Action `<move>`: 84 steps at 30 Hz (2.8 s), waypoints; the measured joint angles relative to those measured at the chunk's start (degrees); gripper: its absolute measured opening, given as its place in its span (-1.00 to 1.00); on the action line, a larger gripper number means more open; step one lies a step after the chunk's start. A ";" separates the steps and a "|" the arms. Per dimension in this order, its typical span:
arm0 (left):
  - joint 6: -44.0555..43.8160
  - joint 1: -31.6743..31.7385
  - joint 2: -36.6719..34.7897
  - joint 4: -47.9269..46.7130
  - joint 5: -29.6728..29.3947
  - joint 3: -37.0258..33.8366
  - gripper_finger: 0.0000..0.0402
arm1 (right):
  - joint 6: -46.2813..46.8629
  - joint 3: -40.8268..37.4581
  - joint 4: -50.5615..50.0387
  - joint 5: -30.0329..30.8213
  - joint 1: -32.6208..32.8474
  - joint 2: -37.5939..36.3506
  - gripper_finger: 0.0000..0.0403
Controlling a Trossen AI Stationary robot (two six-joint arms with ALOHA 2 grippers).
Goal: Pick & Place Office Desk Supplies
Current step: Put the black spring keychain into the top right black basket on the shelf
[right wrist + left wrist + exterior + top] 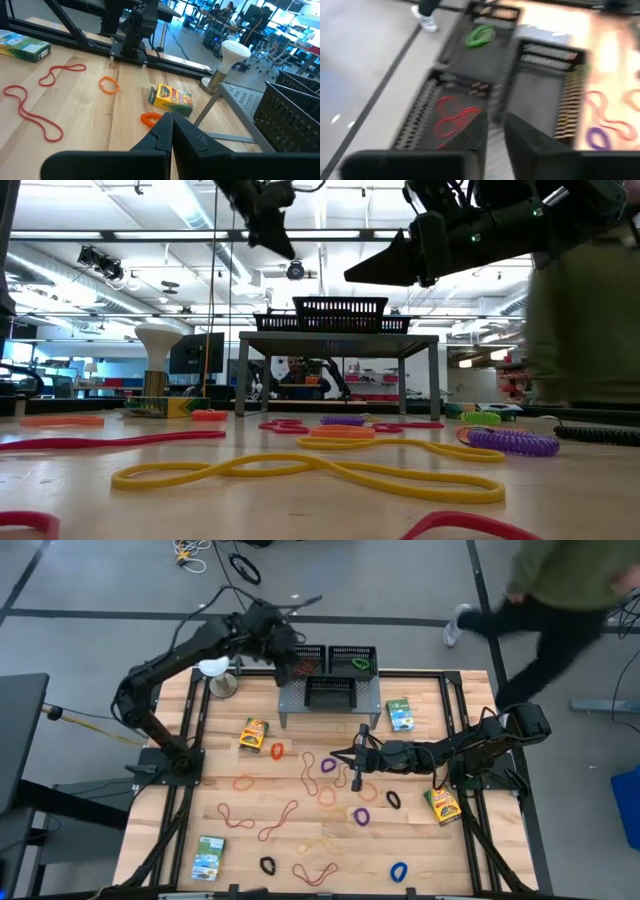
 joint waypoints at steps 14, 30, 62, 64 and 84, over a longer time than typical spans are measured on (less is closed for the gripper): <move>-5.92 -8.11 -17.37 43.22 1.28 -41.27 -0.94 | 0.04 0.02 -1.27 0.19 0.00 0.00 -0.95; -9.93 -14.05 -27.92 70.53 1.30 -68.74 -0.93 | 3.10 0.02 -1.46 -0.87 -1.06 -0.17 -0.94; -10.37 -14.59 -27.87 70.67 1.27 -68.74 -0.93 | 45.63 16.81 -72.49 -0.29 6.78 -9.97 -0.94; -10.37 -14.57 -27.85 70.67 1.26 -68.74 -0.93 | 48.57 16.81 -76.26 -1.87 7.70 -9.86 -0.92; -10.37 -14.59 -27.85 70.67 1.26 -68.72 -0.93 | 92.93 6.89 -85.18 -9.83 15.91 -8.17 -0.26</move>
